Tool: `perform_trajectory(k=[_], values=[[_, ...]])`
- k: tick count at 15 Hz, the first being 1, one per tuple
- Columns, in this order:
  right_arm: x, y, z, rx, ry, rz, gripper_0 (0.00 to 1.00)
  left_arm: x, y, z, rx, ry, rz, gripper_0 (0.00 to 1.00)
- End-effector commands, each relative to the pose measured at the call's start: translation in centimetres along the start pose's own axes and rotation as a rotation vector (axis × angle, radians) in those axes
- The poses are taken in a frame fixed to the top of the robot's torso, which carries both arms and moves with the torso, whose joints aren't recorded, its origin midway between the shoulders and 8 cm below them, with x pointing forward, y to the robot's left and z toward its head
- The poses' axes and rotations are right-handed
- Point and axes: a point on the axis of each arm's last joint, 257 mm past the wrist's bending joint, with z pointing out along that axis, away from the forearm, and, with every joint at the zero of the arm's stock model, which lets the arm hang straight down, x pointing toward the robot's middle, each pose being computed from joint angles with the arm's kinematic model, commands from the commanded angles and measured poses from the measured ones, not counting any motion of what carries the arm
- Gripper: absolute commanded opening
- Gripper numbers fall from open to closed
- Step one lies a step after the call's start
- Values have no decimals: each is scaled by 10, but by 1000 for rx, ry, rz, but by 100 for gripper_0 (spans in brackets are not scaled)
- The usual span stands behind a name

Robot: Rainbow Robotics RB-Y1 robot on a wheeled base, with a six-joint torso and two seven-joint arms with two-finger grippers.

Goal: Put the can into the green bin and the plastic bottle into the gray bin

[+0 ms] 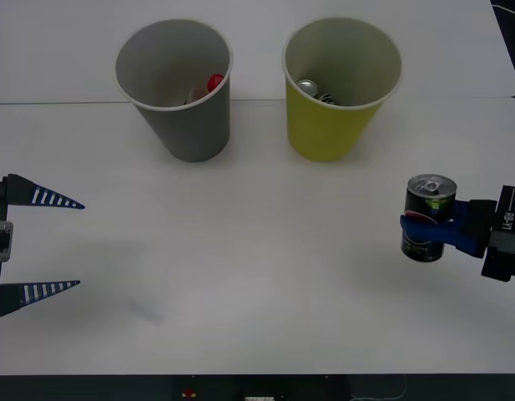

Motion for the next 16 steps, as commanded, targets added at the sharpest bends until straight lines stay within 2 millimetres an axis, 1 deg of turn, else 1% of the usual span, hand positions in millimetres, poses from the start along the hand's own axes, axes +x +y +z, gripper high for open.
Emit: perform_trajectory(k=[1, 4, 5, 6, 10, 13, 16], values=[[-24, 8, 1, 13, 3, 88, 0, 0, 0, 0, 0, 0, 0, 100], [-56, 9, 6, 46, -9, 174, 0, 0, 0, 0, 0, 0, 0, 100], [-65, 5, 7, 62, -13, 188, 0, 0, 0, 0, 0, 0, 0, 100], [-70, 2, 7, 74, -6, 189, 0, 0, 0, 0, 0, 0, 0, 100], [-92, -28, -1, 111, 43, 154, 0, 0, 0, 0, 0, 0, 0, 100], [-109, -57, -9, 152, 66, 124, 0, 0, 0, 0, 0, 0, 0, 100], [-125, -85, -13, 223, 112, 53, 0, 0, 0, 0, 0, 0, 0, 100]])
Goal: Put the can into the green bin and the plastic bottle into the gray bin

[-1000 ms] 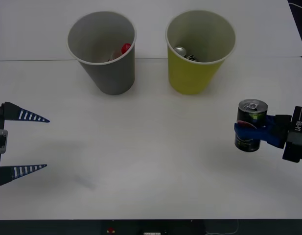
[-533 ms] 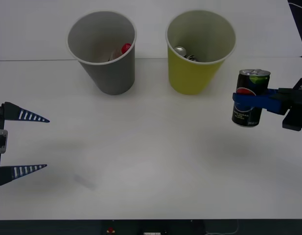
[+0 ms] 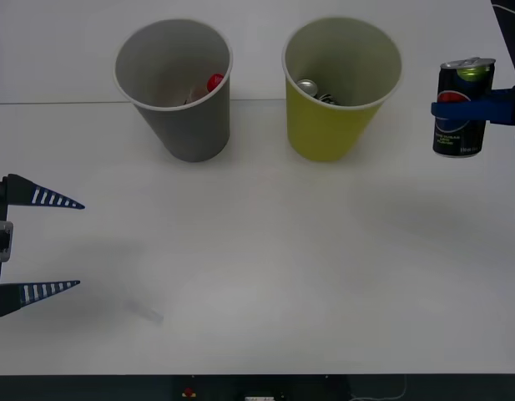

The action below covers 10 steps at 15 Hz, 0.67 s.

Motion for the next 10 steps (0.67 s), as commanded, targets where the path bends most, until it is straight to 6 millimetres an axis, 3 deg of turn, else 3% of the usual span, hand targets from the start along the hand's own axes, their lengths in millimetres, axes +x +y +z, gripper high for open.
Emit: perform_trajectory(k=[1, 10], values=[[-15, -21, 4, 52, 32, -51, 0, 0, 0, 0, 0, 0, 0, 100], [-93, -60, 80, 69, 65, -97, 0, 0, 0, 0, 0, 0, 0, 100]])
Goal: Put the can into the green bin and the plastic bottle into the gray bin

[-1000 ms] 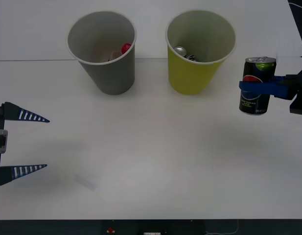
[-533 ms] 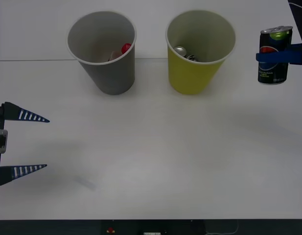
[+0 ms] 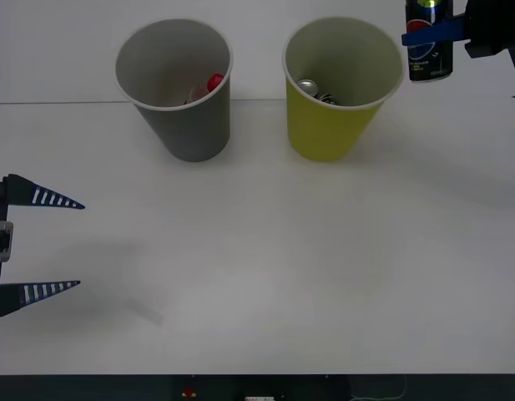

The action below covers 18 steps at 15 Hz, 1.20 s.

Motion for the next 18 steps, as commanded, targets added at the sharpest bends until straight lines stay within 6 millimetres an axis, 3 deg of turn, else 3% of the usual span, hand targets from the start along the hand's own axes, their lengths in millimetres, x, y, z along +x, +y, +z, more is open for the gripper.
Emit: perform_trajectory(k=[1, 6, 10, 11, 12, 13, 14, 18], values=[[-16, -15, 27, 11, 14, -8, 0, 0, 0, 0, 0, 0, 0, 100], [-37, -26, 72, 49, 28, -9, 0, 0, 0, 0, 0, 0, 0, 100], [-38, -15, 89, 34, 22, -36, 1, 0, 0, 0, 0, 0, 0, 100], [-38, -13, 91, 29, 22, -43, 7, 0, 0, 0, 0, 0, 0, 100], [-39, -12, 92, 26, 21, -47, 27, 0, 0, 0, 0, 0, 0, 100], [-38, -10, 93, 23, 21, -47, 77, 0, 0, 0, 0, 0, 0, 100], [-38, -9, 93, 18, 20, -43, 100, 0, 0, 0, 0, 0, 0, 100], [-40, -6, 91, 1, 14, -74, 100, 0, 0, 0, 0, 0, 0, 100]])
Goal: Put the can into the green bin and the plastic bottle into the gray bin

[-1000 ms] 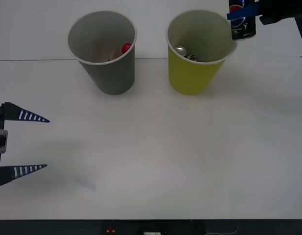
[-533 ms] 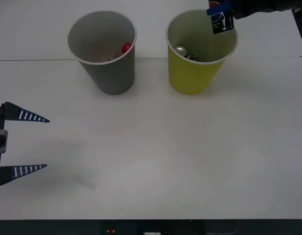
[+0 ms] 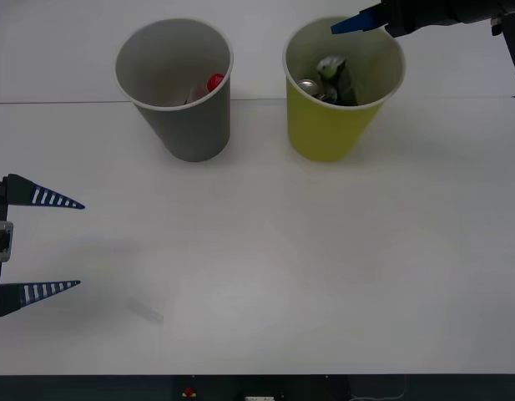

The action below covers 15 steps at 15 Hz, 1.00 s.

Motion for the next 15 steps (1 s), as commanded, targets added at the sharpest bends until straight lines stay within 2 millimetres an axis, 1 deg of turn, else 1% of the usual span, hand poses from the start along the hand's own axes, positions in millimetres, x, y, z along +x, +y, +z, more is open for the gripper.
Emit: perform_trajectory(k=[1, 4, 6, 9, 12, 13, 15], values=[[0, 1, -5, -17, -5, -19, 100, 0, 0, 0, 0, 0, 0, 100], [0, 6, -22, -68, -43, -54, 100, 0, 0, 0, 0, 0, 0, 100], [7, 14, -36, -87, -79, -64, 100, 0, 0, 0, 0, 0, 0, 100], [19, 36, -69, -109, -133, -116, 100, 0, 0, 0, 0, 0, 0, 100], [56, 59, -99, -97, -130, -210, 100, 0, 0, 0, 0, 0, 0, 100], [66, 63, -107, -92, -131, -249, 100, 0, 0, 0, 0, 0, 0, 100], [95, 75, -123, -122, -138, -304, 100, 0, 0, 0, 0, 0, 0, 100]])
